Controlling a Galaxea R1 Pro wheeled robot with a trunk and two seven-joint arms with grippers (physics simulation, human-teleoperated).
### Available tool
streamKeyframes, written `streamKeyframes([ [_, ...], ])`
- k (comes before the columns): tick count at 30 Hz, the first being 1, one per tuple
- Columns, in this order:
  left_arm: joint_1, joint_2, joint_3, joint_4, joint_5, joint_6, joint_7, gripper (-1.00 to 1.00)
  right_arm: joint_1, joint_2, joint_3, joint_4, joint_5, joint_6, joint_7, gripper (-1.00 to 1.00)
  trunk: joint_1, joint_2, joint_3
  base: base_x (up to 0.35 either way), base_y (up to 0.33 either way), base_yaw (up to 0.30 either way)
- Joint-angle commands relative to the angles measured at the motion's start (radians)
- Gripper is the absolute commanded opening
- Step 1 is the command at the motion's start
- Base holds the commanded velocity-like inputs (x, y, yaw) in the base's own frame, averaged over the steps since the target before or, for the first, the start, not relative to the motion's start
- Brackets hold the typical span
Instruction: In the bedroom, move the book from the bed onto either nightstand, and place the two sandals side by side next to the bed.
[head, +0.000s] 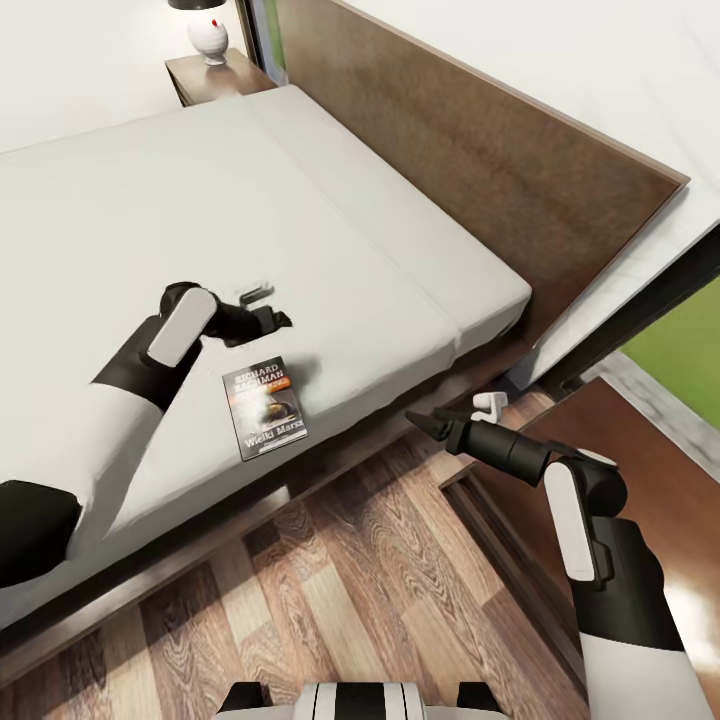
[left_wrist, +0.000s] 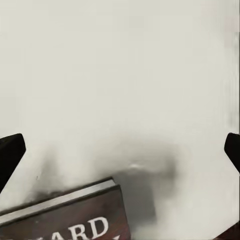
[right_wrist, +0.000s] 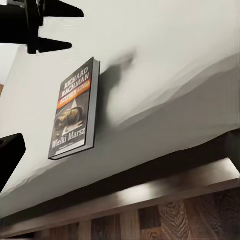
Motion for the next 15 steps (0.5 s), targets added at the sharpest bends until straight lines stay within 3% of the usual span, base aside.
streamKeyframes([
  [1,0.007,0.013,0.010,-0.034,0.015,0.007,0.011,1.00,0.000,0.001,-0.001,0.000,-0.001,0.004,0.003,1.00,0.000,0.000,-0.001,0.000,0.000,0.000],
  [10,0.072,0.070,0.186,-0.275,0.013,0.120,0.016,1.00,0.000,0.008,0.000,0.000,-0.001,0.006,-0.001,1.00,0.000,0.000,0.002,0.000,0.000,0.000],
  [13,0.096,0.088,0.213,-0.338,0.019,0.133,0.016,1.00,-0.001,0.011,0.000,0.001,-0.001,0.011,-0.003,1.00,0.000,0.000,0.005,0.000,0.000,0.000],
  [15,0.135,0.109,0.233,-0.414,0.042,0.141,0.016,1.00,-0.002,0.014,-0.001,0.004,-0.003,0.017,-0.005,1.00,0.000,0.000,0.007,0.000,0.000,0.000],
])
